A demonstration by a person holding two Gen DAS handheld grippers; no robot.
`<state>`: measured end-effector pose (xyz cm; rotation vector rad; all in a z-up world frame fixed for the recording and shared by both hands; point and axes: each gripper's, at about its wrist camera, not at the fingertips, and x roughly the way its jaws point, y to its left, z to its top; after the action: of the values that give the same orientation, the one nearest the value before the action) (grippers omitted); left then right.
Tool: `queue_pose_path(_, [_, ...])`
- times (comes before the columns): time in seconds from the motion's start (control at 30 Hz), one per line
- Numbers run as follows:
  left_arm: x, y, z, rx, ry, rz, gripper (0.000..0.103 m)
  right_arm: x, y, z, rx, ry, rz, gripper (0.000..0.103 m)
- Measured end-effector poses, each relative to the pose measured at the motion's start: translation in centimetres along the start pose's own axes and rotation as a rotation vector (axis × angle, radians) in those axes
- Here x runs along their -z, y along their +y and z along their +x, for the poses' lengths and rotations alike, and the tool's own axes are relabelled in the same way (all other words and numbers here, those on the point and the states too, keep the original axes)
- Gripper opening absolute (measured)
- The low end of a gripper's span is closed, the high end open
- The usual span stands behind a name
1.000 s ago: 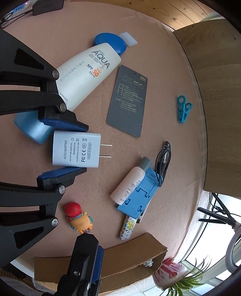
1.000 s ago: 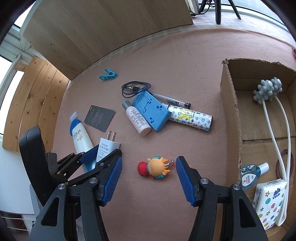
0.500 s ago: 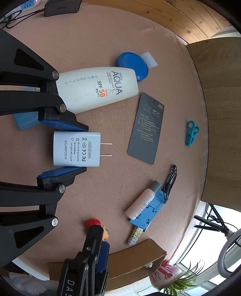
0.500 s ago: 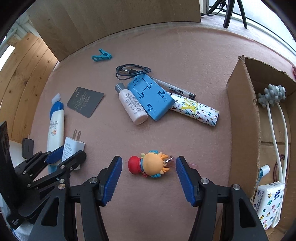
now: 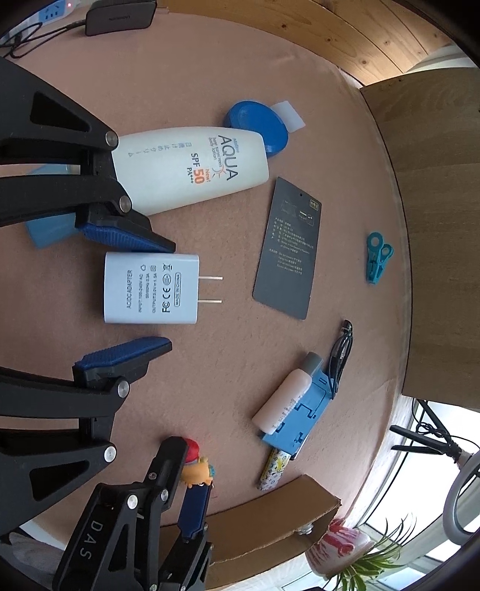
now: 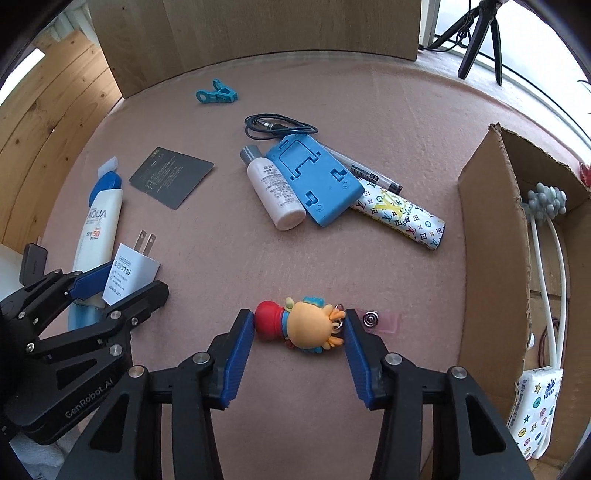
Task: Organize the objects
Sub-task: 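Lift the charger with the left gripper while the right gripper grasps the cartoon figure keychain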
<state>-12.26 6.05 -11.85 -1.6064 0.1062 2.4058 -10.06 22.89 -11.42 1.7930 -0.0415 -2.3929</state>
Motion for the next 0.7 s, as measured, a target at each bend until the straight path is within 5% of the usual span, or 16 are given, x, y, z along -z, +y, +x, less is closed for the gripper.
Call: queue_pose_path(0.7, [0.2, 0.6, -2.7, 0.139, -0.032, -0.110, 0.038, 2.4, -1.8, -5.6, -0.174, -0.098, 0.127, 0.044])
